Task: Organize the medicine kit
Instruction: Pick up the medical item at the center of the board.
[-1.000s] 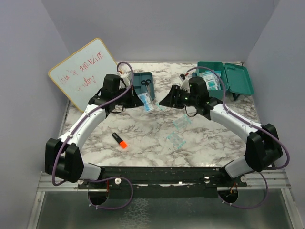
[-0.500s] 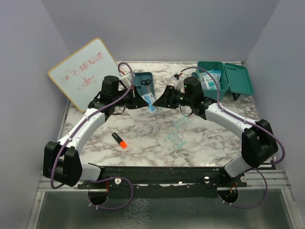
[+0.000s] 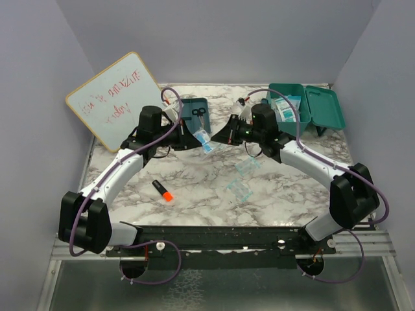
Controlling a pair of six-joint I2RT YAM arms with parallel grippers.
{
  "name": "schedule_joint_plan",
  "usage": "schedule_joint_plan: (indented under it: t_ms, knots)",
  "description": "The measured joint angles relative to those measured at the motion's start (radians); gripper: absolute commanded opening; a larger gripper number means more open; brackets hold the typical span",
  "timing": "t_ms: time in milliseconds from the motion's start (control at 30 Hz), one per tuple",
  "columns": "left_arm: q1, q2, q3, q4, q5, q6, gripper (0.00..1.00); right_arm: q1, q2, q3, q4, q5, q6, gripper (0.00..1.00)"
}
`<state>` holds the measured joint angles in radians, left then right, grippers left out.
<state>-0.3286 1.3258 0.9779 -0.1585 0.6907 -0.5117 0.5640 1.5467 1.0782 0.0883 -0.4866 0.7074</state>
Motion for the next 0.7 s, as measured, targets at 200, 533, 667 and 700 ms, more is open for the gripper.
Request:
schedule_joint_plan:
  t_ms: [200, 533, 667, 700]
  knots:
    - [0.000, -0.004, -0.002, -0.003, -0.006, 0.018, 0.29, 0.000, -0.002, 0.000, 0.014, 0.010, 0.000, 0.01]
    - [0.000, -0.048, -0.002, -0.015, -0.059, 0.042, 0.64, 0.000, -0.015, 0.000, -0.015, 0.110, -0.039, 0.01]
    - [0.000, -0.068, -0.002, -0.039, -0.087, 0.060, 0.73, 0.000, -0.021, 0.002, -0.058, 0.168, -0.072, 0.01]
    - [0.000, -0.072, -0.002, -0.047, -0.095, 0.065, 0.84, 0.000, -0.022, 0.005, -0.071, 0.181, -0.080, 0.01]
